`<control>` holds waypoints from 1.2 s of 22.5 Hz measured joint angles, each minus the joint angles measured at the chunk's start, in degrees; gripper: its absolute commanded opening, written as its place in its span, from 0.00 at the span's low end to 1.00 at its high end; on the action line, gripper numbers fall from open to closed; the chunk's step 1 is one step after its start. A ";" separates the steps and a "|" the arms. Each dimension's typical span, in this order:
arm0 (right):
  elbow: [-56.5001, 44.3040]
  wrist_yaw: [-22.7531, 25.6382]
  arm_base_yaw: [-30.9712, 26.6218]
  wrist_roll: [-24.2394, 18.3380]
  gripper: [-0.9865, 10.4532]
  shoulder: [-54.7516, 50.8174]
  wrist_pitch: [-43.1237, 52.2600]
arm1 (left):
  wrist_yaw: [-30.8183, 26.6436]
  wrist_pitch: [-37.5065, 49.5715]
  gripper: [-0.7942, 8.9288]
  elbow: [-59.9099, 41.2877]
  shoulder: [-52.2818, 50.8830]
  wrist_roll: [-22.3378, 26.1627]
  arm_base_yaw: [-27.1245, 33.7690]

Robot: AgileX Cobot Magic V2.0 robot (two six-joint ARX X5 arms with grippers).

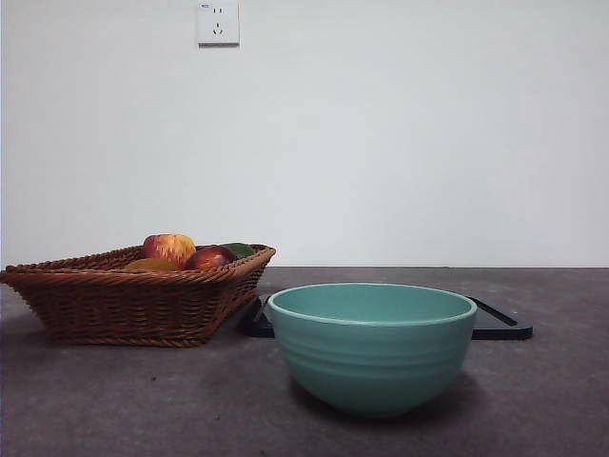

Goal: Pick up the wifruite, put it on the bowl, pick up the plate, put it on desk

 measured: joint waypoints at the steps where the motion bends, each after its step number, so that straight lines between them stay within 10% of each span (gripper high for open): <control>1: 1.33 -0.13 0.72 -0.83 0.09 1.51 -1.49 | 0.59 -1.05 0.09 1.16 1.27 0.74 -0.46; 17: 9.40 -0.87 17.70 -9.29 0.10 15.15 -13.38 | 3.56 -9.01 0.09 10.10 8.31 5.99 -9.73; 19: 9.38 -0.87 17.70 -9.27 0.10 15.15 -13.38 | 3.56 -8.96 0.16 10.10 8.31 5.99 -9.73; 23: 9.38 -0.87 17.70 -9.22 0.43 15.15 -13.38 | 3.56 -8.96 0.51 10.10 8.31 5.99 -9.73; 27: 9.38 -0.87 17.70 -9.09 0.43 15.15 -13.38 | 3.56 -8.92 0.59 10.10 8.31 5.99 -9.73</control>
